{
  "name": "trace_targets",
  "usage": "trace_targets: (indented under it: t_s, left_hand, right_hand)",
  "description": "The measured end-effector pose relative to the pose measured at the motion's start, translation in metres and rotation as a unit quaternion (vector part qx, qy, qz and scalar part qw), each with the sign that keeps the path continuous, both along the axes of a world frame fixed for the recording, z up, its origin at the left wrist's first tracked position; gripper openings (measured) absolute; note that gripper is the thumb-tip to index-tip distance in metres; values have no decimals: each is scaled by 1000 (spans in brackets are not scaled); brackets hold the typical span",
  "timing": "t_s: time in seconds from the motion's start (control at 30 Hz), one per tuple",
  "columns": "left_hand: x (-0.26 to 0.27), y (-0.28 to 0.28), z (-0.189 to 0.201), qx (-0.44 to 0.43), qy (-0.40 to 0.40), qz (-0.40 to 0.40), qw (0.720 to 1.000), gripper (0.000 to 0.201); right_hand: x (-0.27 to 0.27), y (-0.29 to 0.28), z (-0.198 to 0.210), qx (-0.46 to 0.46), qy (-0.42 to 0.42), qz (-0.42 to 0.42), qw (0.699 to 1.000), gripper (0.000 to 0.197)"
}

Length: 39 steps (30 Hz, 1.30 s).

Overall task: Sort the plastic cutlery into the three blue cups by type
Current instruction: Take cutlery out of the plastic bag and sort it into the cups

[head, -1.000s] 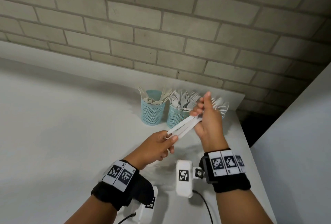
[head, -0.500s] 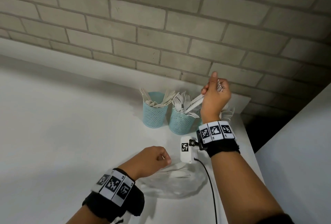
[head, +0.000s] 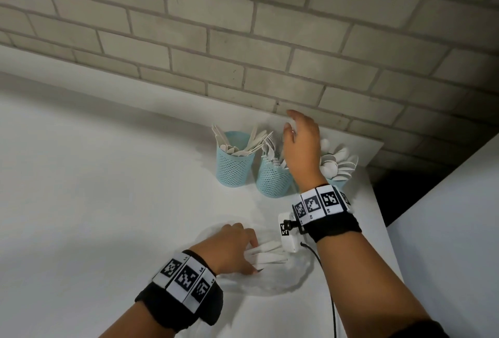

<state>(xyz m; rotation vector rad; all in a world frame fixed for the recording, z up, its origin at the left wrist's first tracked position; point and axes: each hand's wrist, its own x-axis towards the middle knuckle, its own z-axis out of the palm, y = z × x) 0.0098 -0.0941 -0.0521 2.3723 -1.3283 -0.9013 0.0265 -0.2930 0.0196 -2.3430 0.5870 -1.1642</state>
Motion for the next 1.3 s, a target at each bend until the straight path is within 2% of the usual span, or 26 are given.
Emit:
trace_targets:
  t_s: [0.03,0.1,0.17,0.2,0.27,0.33,0.4,0.43,0.5,0.6,0.67,0.97,1.3]
  left_hand:
    - [0,0,0,4,-6,-5,1000,52]
    - [0,-1,0,16,-18,-12,1000,52]
    - [-1,-1,1,25,-28,-15,999,51]
    - [-2,-1,0,26,-31,-16,999,51]
    - [-6,-1,0,17,-37,-19,999,51]
    - [-9,-2,1,-3,-41,-19,999,52]
    - [-11,-2,1,-13,-49,-20,999,50]
    - [-11,-3,1,-11,-55,-24,998,49]
    - [-12,-4,0,-1,-65,-28,997,45]
    - [-13,-6,3,18,-84,-33,996,40]
    - [-14,-6,4,31,-90,-40,995,40]
    - [-20,-2,-1,23,-103,-43,993,47]
    - [-12,-1,-1,24,-98,-32,994,40]
  right_hand:
    - [-1,0,-3,-39,72,12,997,32]
    - [-4,3,-8,-42,240,42,969,39]
    - [-8,4,-6,-8,319,64,946,49]
    - [-11,7,-1,11,324,71,943,54]
    - [-20,15,12,35,279,73,957,58]
    - [-34,25,23,35,166,60,984,47]
    - [-52,38,29,39,85,61,994,29]
    - [-61,43,30,54,92,77,991,22]
    - [-82,51,27,106,200,131,965,17]
    - [-109,60,12,136,428,176,876,21]
    - [-121,63,-1,125,499,153,844,27]
    - [-152,77,-28,161,537,75,825,19]
    - [-157,77,-48,152,551,-32,820,29]
